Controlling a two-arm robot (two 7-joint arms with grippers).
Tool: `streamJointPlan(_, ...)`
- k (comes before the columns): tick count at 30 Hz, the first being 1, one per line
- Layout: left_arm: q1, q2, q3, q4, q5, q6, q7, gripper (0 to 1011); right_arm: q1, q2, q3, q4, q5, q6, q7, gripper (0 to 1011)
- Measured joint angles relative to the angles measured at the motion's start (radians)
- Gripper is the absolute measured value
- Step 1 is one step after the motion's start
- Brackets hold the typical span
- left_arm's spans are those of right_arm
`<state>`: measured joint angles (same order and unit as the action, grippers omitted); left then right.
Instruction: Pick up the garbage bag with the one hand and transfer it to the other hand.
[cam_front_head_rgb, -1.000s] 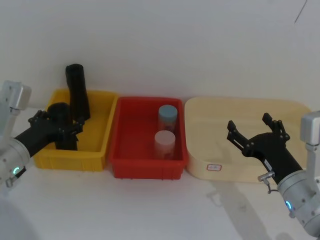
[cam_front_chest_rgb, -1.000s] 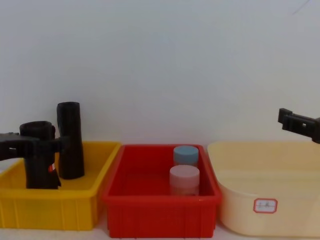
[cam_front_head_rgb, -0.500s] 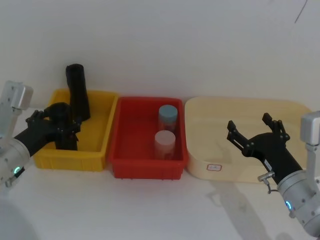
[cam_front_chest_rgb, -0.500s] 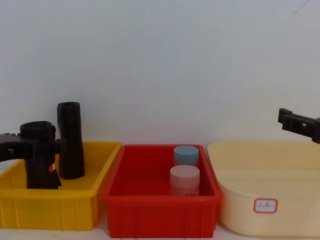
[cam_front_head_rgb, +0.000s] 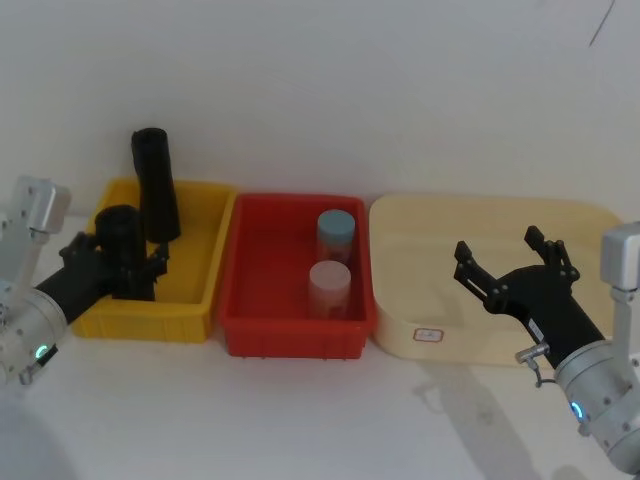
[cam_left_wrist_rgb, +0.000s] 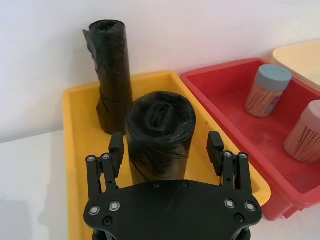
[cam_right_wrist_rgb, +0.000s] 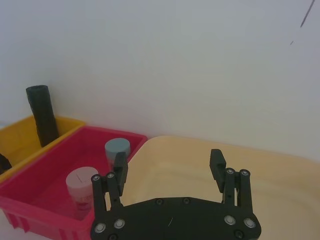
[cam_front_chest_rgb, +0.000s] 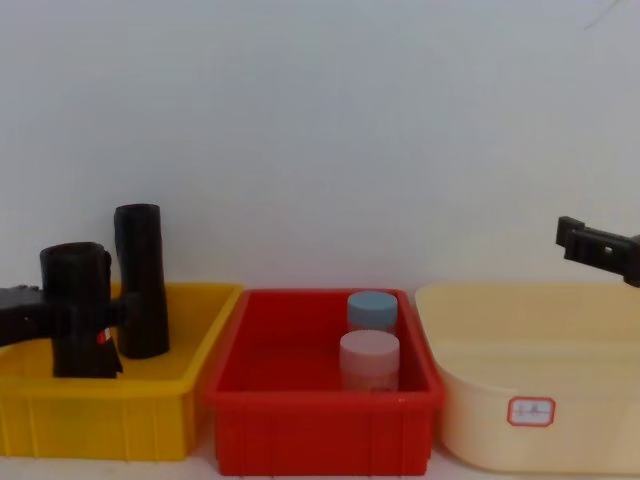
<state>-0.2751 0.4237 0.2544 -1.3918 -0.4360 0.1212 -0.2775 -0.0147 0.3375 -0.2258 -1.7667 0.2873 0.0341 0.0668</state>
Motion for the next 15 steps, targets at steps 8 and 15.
streamJointPlan(8, -0.006, -0.025, 0.004, 0.047, 0.008, -0.045, -0.009, 1002, 0.0, 0.0, 0.0, 0.0, 0.0, 0.0, 0.0, 1001)
streamJointPlan(15, -0.006, -0.039, 0.004, 0.071, 0.028, -0.065, 0.003, 1002, 0.0, 0.0, 0.0, 0.0, 0.0, 0.0, 0.0, 1001)
